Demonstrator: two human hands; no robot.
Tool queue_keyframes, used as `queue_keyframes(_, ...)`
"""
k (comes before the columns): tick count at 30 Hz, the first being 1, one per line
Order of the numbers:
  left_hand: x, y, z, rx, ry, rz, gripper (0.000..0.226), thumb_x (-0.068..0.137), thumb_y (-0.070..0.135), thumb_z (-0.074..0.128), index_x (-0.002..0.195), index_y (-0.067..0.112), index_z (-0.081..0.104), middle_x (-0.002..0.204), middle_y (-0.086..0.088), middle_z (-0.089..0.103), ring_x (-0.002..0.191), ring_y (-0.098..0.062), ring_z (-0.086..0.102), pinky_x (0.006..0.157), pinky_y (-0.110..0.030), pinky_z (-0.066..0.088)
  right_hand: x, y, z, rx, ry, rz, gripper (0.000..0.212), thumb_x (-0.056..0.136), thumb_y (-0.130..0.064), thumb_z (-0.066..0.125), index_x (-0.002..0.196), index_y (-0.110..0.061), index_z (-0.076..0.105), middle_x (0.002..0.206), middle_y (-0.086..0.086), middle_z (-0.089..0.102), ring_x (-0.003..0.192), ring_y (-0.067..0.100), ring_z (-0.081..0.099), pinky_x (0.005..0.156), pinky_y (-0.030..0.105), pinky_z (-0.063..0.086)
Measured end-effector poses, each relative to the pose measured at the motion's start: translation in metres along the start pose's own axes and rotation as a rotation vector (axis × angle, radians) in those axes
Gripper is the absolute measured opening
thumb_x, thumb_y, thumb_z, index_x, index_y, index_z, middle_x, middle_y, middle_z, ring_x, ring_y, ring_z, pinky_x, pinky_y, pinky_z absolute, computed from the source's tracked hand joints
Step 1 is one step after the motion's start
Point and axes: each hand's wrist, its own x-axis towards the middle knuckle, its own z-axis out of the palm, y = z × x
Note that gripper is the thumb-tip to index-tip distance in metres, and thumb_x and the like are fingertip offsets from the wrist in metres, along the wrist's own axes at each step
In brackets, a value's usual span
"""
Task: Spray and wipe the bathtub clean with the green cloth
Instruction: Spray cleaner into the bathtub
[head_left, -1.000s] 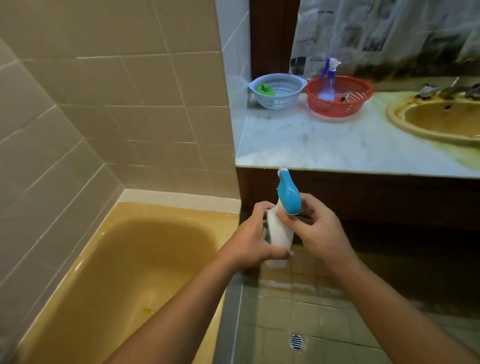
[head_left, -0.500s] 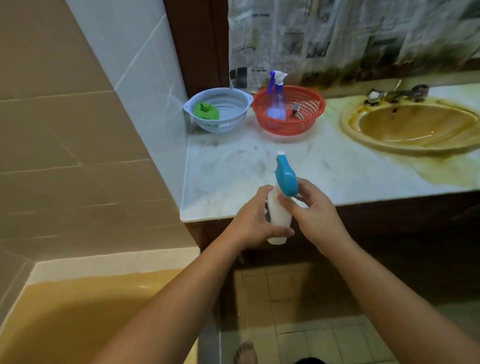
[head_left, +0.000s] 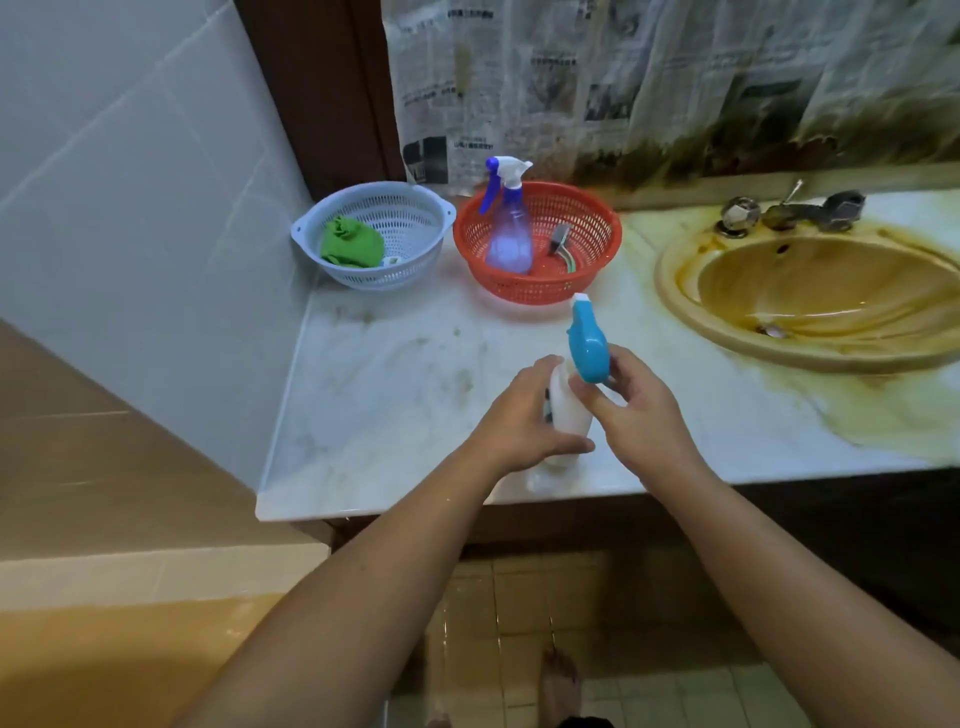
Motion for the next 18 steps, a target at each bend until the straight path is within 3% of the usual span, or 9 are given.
queue_keyframes(4,0.015,0.006,0.010,-0.026,0.030,-0.028,0.085,0.065,0.042,0.094,0.135,0.043,0.046,0.128,0.019,0.054,0.113,-0.010,0.061,0.090,-0.039,0.062,0.019,0.010,-0.014,0.008,-0.032,-0.009,0.036,0.099,-0.034,0.068,0.131,-0.041,0.056,0.121,-0.031,0.062,0.117,-0.014,0.056,0.082,0.002,0.044)
queue_keyframes(7,0.019,0.008,0.011,-0.045,0.050,-0.058,0.089,0.064,0.043,0.093,0.138,0.045,0.044,0.130,0.018,0.056,0.115,-0.013,0.063,0.090,-0.042,0.062,0.030,0.016,-0.018,0.034,-0.074,-0.022,0.037,0.099,-0.035,0.068,0.133,-0.041,0.056,0.125,-0.029,0.063,0.119,-0.012,0.056,0.083,-0.002,0.043)
queue_keyframes(18,0.002,0.000,-0.003,-0.080,0.090,-0.174,0.094,0.071,0.028,0.090,0.145,0.046,0.035,0.131,0.016,0.060,0.118,-0.010,0.061,0.096,-0.037,0.060,0.031,0.025,0.000,0.107,-0.194,-0.055,0.042,0.100,-0.036,0.067,0.141,-0.037,0.057,0.133,-0.023,0.063,0.125,-0.009,0.056,0.097,0.009,0.048)
